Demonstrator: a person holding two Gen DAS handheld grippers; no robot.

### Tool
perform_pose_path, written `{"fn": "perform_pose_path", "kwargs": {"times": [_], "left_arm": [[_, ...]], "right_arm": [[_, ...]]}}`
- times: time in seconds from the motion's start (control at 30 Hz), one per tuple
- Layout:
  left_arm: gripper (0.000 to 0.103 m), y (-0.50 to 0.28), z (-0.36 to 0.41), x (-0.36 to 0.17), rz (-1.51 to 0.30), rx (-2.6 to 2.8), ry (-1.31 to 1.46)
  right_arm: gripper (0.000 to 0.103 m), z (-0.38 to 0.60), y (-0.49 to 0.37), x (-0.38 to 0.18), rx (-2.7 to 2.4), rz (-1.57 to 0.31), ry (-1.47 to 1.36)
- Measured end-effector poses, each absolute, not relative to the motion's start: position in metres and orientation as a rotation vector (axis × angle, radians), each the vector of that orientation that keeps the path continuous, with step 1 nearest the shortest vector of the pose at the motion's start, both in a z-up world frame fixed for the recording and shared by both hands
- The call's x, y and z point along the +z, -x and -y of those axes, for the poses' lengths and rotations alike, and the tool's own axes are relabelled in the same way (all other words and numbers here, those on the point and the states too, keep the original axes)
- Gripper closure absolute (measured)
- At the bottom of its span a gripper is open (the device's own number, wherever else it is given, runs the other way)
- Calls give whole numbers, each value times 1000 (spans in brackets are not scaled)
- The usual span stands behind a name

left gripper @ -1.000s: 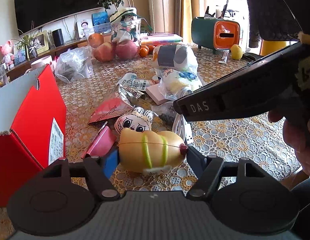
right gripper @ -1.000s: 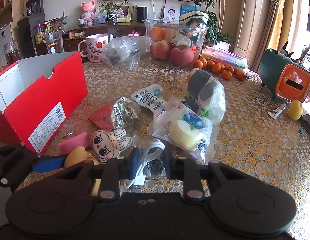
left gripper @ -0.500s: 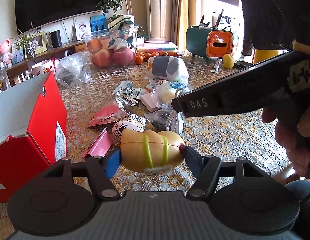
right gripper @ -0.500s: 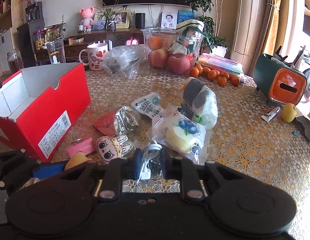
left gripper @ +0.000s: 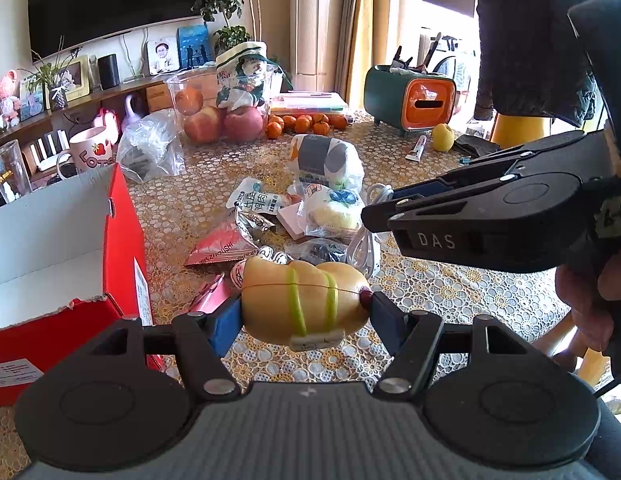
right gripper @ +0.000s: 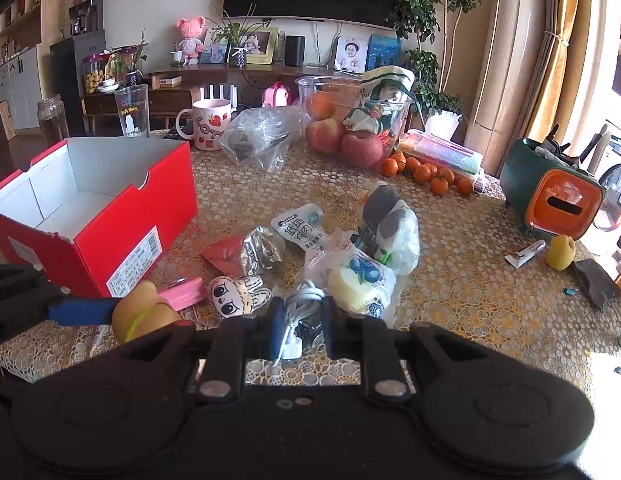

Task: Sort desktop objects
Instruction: 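Lift the yellow plush toy with the left gripper and carry it over the shoe box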

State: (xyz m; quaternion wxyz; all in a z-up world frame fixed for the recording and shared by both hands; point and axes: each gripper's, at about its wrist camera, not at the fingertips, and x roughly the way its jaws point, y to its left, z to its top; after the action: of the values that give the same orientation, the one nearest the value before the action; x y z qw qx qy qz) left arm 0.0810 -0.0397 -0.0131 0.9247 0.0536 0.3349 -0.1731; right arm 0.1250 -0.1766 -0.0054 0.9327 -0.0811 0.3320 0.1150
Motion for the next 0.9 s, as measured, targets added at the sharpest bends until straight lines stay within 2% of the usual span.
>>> {"fn": "perform_pose_path", "kwargs": {"times": [0.67,0.9], "left_arm": [[35,-71,-8,54,-609,-327,-106],[35,-79,-33,68,-623,-303,-103]], "right_arm": [[84,137,-107,54,310,-622,264],[84,116,-115,65,340,-669,271]]}}
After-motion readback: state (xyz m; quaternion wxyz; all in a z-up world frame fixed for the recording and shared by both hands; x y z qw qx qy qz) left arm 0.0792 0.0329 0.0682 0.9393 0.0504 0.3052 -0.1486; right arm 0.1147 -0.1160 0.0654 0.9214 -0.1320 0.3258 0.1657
